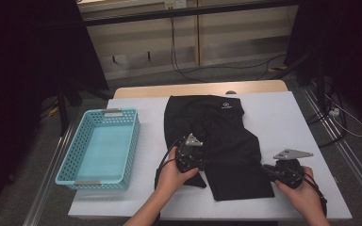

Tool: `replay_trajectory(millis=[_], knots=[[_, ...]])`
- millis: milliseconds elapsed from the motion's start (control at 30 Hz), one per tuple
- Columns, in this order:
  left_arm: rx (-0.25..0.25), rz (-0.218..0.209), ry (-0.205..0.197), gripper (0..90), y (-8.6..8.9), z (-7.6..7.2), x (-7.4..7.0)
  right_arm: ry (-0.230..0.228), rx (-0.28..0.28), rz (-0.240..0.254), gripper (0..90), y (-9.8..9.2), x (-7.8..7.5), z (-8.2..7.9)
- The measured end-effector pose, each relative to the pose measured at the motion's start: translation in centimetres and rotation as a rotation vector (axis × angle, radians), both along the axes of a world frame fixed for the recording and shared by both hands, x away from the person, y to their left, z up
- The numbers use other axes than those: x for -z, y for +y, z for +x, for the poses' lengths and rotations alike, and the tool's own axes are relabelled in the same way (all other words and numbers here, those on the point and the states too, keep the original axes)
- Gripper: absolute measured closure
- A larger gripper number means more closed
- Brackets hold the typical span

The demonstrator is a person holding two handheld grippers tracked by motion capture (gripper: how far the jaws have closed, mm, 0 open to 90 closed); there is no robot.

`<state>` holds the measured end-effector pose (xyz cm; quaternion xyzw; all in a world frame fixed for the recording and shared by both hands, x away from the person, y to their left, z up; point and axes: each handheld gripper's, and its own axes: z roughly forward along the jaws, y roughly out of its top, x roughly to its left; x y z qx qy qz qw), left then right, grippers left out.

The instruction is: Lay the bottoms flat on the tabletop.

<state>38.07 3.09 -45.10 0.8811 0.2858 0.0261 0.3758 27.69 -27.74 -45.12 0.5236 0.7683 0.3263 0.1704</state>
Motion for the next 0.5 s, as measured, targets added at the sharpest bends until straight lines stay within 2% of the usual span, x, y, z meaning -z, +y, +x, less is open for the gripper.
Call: replay_trajectory(millis=[33,67,100,167,200,233,300,367,400,500], knots=[[0.003,0.000,0.000,56.7,-0.1,-0.1,0.0,-0.004,0.000,0.011,86.1,-0.1,0.1,0.0],[0.012,-0.002,0.022,59.2,-0.2,-0.1,0.0,0.002,0.006,0.025,88.5,-0.2,0.1,0.0],[0.009,-0.003,0.028,66.0,-0.3,-0.1,0.0,0.008,0.007,0.040,89.0,-0.3,0.1,-0.1],[0.016,0.013,0.012,69.7,-0.4,-0.3,0.0,0.015,-0.003,0.050,89.4,-0.3,0.0,-0.2],[0.027,0.006,0.054,74.1,-0.4,-0.2,-0.1,0.021,-0.012,0.052,89.4,-0.2,-0.1,-0.3],[0.029,-0.014,0.099,83.3,-0.4,-0.3,-0.1,0.020,-0.017,0.053,89.5,-0.1,-0.2,-0.5],[0.052,-0.005,0.097,83.4,-0.5,-0.7,-0.2,0.018,-0.032,0.047,89.5,-0.1,-0.5,-0.9],[0.077,-0.029,0.129,84.1,-0.3,-1.0,-0.7,0.013,-0.039,0.046,89.6,-0.3,-0.9,-1.4],[0.087,-0.036,0.133,84.5,0.1,-1.1,-1.3,0.006,-0.038,0.051,89.6,-0.6,-1.2,-2.0],[0.091,-0.057,0.141,84.4,0.5,-1.2,-1.6,0.005,-0.033,0.061,89.5,-1.2,-1.3,-2.6]])
